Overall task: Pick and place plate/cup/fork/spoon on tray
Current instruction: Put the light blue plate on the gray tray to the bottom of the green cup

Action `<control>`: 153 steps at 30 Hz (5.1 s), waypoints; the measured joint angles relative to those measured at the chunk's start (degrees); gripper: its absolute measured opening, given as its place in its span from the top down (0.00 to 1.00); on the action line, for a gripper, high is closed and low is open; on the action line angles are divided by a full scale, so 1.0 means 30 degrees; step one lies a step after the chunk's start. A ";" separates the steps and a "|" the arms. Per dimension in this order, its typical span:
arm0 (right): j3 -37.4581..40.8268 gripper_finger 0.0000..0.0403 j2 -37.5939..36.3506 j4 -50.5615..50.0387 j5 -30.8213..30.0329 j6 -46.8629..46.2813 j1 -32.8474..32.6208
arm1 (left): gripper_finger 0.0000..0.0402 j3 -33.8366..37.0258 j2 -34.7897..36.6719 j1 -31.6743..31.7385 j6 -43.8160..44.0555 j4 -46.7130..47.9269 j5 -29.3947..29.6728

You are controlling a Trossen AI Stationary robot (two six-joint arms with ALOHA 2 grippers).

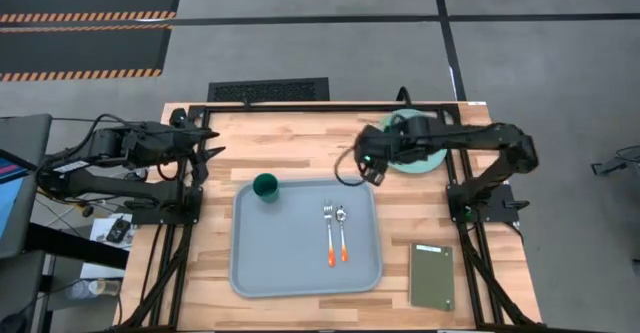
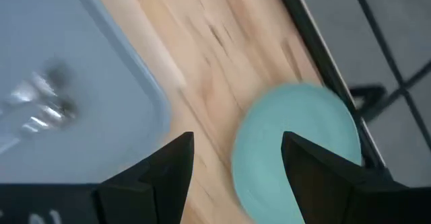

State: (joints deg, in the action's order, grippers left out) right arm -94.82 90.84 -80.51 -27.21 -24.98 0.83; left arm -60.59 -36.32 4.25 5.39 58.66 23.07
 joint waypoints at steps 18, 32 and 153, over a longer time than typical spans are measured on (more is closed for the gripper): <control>1.3765 0.38 -0.6859 1.3938 0.1525 -0.1424 -0.0236 | 0.56 0.2817 -0.0172 0.0000 0.0230 -0.6753 -0.3147; 1.7323 0.38 -0.6294 1.2415 0.0595 -0.3606 0.1441 | 0.56 0.4424 -0.0566 0.0005 -0.0918 -0.9673 -0.3581; -0.8018 0.98 1.3271 0.6745 0.3015 1.8360 -1.0039 | 0.56 0.4647 0.0359 0.0007 -0.0007 -0.9883 -0.2470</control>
State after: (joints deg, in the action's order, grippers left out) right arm -118.87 130.65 -60.27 -18.16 30.10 -29.29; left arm -46.65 -35.24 4.27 5.37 29.02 15.66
